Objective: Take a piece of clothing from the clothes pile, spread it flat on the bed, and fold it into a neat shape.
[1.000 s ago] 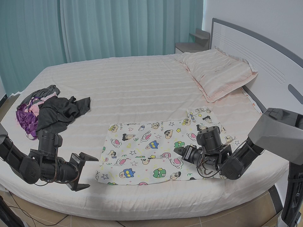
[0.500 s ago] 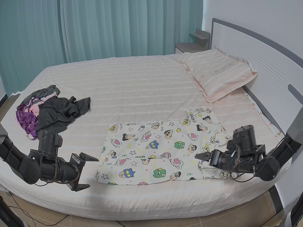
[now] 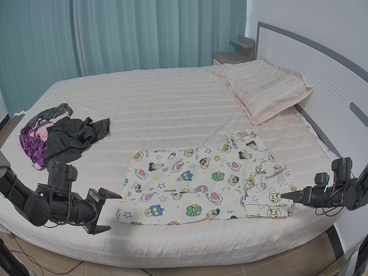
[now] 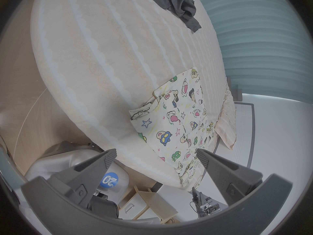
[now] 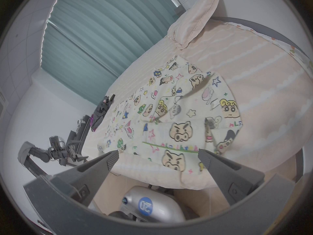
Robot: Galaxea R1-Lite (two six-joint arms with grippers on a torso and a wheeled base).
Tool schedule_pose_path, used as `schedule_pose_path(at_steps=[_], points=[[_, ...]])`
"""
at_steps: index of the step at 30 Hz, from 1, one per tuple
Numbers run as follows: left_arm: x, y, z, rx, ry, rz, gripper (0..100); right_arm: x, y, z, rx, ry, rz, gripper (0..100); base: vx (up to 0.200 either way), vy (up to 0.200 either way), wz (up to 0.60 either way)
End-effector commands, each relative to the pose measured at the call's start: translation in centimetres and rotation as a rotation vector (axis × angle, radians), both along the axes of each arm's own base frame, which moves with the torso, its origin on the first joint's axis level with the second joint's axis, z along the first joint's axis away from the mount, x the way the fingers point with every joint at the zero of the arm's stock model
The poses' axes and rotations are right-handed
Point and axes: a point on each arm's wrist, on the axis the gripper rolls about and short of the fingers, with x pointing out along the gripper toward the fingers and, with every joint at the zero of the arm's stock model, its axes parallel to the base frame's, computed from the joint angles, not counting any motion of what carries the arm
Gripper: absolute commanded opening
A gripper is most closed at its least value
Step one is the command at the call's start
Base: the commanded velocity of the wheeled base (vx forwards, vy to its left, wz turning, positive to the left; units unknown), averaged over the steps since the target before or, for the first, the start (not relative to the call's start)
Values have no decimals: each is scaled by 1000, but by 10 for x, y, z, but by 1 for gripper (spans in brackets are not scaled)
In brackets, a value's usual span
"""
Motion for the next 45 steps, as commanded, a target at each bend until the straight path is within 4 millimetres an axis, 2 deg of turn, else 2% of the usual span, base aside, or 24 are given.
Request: schedule_pose_path(at_steps=[1,7,20,26,33,34,45], points=[[-2,-2,-3,13,-1,-23,100,0,-15,-35,-8,69,28,100,0,0,0],[-3,-3,-3,13,1,-27,100,12,-19,-53,-27,12,28,100,0,0,0],[-4,-5,-4,14,5,-36,100,24,-22,-70,-24,-14,21,100,0,0,0],[-4,-5,-4,14,5,-35,100,37,-21,-70,1,-32,23,100,0,0,0],[-4,-5,-5,15,6,-36,100,35,-21,-70,58,-39,67,100,0,0,0],[-4,-5,-5,16,6,-35,100,36,-22,-70,58,-39,64,0,0,0,0],[-4,-5,-5,16,6,-35,100,38,-27,-67,81,-38,29,0,0,0,0]])
